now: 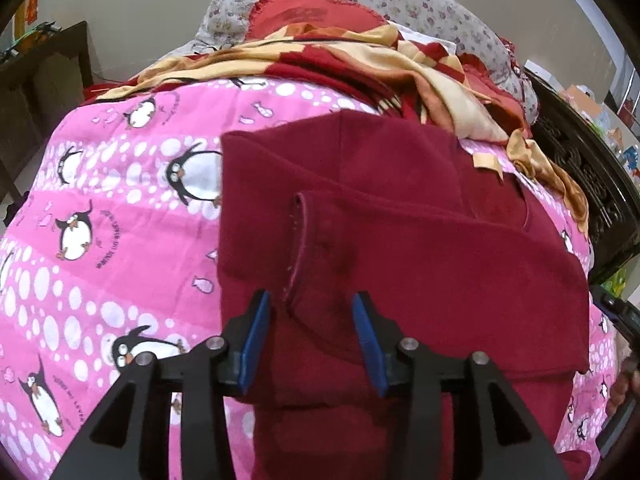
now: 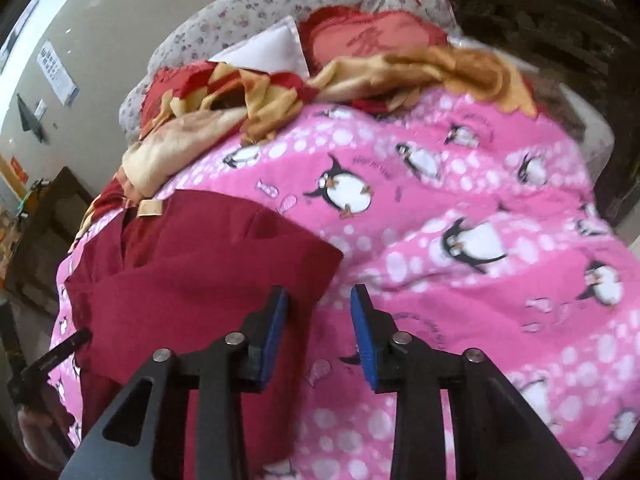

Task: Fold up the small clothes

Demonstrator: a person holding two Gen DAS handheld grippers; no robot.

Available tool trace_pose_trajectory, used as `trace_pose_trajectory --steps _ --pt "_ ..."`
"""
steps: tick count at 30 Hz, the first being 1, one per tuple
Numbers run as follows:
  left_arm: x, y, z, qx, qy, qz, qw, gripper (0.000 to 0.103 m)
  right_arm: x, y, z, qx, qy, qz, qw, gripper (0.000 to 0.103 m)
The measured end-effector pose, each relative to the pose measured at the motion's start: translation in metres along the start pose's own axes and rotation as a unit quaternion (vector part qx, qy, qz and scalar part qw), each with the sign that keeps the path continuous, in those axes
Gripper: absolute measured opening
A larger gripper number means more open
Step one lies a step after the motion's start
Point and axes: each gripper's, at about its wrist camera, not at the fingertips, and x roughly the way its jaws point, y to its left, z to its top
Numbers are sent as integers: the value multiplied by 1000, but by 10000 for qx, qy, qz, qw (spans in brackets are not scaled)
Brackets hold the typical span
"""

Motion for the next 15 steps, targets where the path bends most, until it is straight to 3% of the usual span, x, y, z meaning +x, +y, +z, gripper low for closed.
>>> trace_pose_trajectory --steps 5,11,15 --pt "-19 -3 -1 -15 -285 57 9996 64 -30 38 -12 -742 -45 359 9966 44" --pt "-20 -20 -4 278 -310 123 9991 67 -21 69 -34 -1282 235 542 9900 44" --pt "-6 -22 -9 329 -113 182 9992 67 -5 69 -49 -1479 467 309 9874 44"
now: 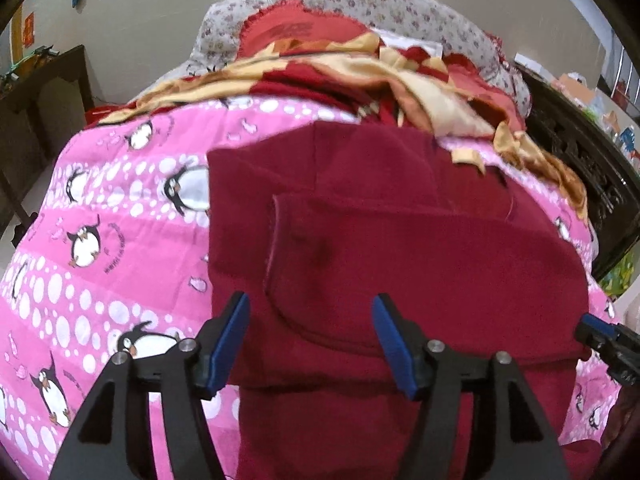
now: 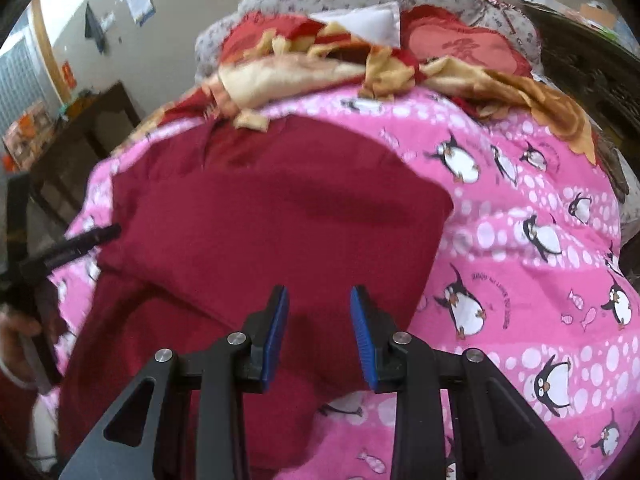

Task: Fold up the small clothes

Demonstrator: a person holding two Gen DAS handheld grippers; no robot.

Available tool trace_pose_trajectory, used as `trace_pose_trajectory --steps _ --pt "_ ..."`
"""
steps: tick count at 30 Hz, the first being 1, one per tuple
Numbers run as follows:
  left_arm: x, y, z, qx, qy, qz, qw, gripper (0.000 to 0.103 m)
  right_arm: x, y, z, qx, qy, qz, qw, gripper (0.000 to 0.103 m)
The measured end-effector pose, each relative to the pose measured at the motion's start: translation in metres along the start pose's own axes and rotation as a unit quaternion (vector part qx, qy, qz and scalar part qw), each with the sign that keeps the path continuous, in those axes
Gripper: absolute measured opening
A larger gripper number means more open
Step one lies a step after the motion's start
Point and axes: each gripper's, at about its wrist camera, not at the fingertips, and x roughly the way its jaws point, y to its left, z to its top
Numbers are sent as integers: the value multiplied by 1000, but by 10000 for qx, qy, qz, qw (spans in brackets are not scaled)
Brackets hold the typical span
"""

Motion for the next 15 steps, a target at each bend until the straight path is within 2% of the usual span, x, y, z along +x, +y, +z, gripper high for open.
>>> trace_pose_trajectory --steps 2,3,8,12,15 --pt "6 1 -3 0 101 20 9999 67 14 -4 -9 -95 261 -395 9988 44" --pt "6 1 -4 3 99 22 9999 67 16 -6 -13 -119 318 -464 9983 44" --pt "2 0 -2 15 64 -32 10000 67 -1 -10 -13 -31 175 -370 9992 44" --pt "1 -1 4 -12 -21 -29 10000 67 -17 -8 5 82 -215 -205 9995 44" --pt "6 -2 7 -32 5 10 10000 67 -14 -4 20 147 -363 -214 9990 44"
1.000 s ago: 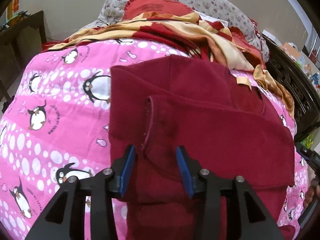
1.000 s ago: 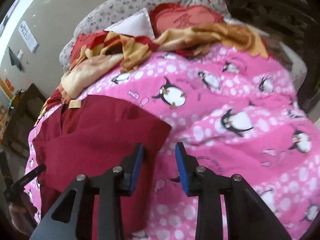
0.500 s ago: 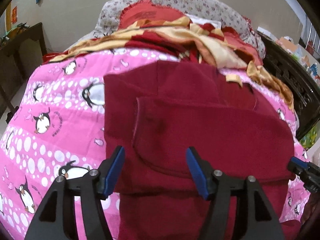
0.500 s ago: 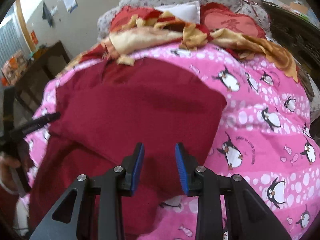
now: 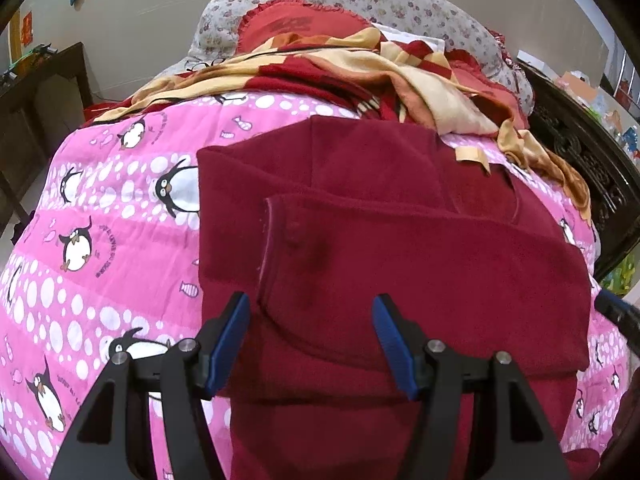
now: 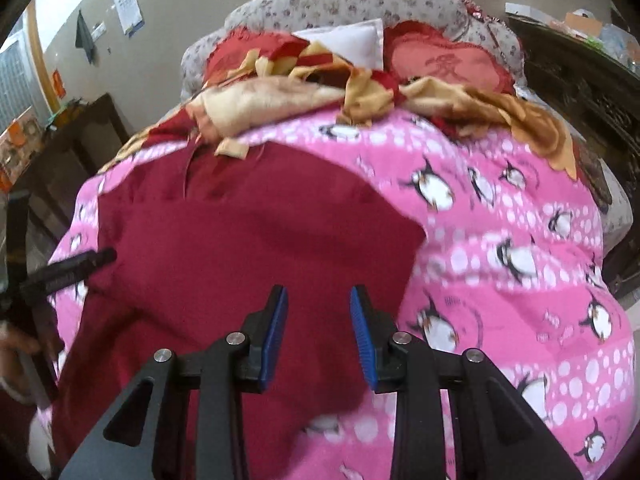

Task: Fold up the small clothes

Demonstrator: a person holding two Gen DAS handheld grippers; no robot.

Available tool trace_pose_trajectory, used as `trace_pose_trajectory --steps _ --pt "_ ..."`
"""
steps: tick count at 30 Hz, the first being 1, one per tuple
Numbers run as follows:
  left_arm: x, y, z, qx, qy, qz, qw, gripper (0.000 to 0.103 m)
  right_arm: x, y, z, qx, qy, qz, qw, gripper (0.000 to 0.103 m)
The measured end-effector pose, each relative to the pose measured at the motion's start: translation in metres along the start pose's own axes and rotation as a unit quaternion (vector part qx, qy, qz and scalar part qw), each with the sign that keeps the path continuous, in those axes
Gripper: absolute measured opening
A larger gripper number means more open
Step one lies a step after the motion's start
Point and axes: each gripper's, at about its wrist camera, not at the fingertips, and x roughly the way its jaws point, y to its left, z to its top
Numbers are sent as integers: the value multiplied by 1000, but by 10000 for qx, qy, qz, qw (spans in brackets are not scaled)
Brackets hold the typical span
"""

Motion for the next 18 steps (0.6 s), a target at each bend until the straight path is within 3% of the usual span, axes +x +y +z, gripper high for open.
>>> trace_pose_trajectory --steps 10,18 --pt "25 2 4 -31 159 95 9998 73 64 -10 24 445 234 -245 9984 45" --pt "12 8 0 -41 187 -38 9998 74 35 -15 18 505 226 -93 9984 45"
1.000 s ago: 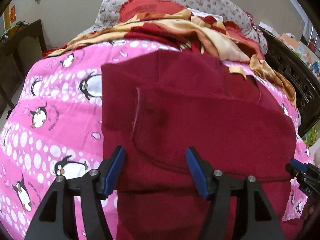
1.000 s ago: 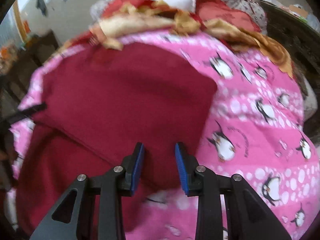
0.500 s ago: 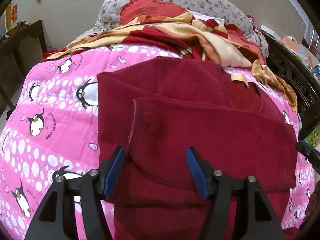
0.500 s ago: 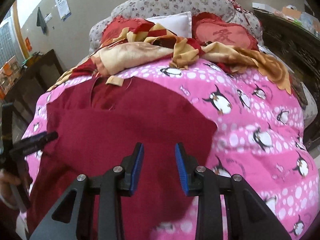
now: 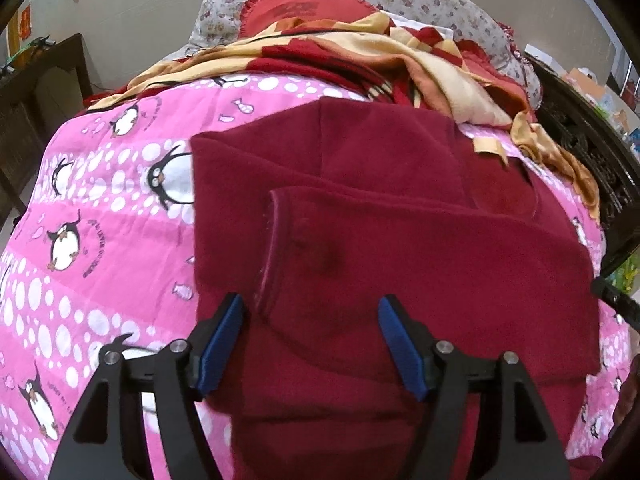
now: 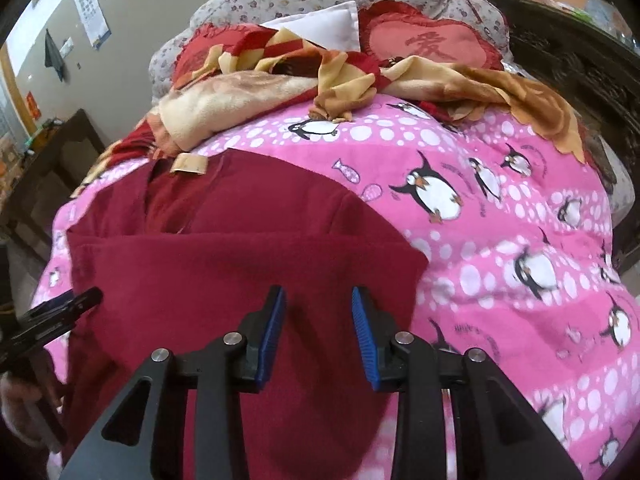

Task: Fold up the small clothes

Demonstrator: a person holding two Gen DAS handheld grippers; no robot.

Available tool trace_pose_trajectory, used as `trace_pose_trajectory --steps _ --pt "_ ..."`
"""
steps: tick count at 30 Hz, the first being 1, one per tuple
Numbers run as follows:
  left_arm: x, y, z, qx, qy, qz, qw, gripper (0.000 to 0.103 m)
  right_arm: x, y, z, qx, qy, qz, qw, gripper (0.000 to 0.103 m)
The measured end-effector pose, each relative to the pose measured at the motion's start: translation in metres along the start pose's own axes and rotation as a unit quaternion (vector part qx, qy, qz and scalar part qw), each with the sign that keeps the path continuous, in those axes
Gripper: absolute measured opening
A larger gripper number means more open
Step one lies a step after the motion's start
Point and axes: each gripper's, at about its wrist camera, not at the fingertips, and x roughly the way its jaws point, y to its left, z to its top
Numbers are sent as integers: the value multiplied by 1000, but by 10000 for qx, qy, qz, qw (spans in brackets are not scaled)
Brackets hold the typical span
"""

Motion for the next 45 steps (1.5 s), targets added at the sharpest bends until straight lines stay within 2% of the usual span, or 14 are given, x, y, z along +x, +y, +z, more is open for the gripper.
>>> trace_pose_trajectory --steps 6,11,17,23,24,26,30,32,36,39,41,42,45 --pt "-36 23 -17 79 -115 1 9999 74 -41 -13 -32 124 12 220 9997 47" --pt "-59 46 -37 -46 -19 -143 9999 75 -60 -18 -64 164 201 325 9991 52" --pt "-74 58 -72 -61 130 -152 9998 77 -50 -17 -96 320 522 557 9966 52" --pt "-76 53 -95 11 321 -136 9994 77 -21 -5 -98 524 587 915 9927 52" --pt "-78 52 -97 25 318 -125 9994 77 -19 -2 -97 510 537 998 9922 50" --pt "-81 52 -100 34 339 -120 9993 77 -13 3 -97 399 552 931 9933 18" --pt "-93 59 -107 -55 294 -136 9995 77 -32 7 -94 84 248 563 9981 17" --pt "-95 62 -112 -92 322 -156 9993 78 -45 1 -93 76 31 407 9991 17" --pt "-92 61 -119 -1 446 -42 9990 78 -27 -5 -94 221 263 145 9993 17" --pt "-98 59 -125 100 396 -67 9991 78 -29 -2 -94 234 296 203 9991 18" --pt "-101 59 -129 152 387 -71 9991 78 -44 -9 -91 444 239 411 9979 23" --pt "-102 60 -131 160 408 -76 9990 78 -54 -13 -89 524 228 495 9971 30" --pt "-105 63 -138 157 456 -130 9988 78 -87 -22 -93 479 124 654 9966 41"
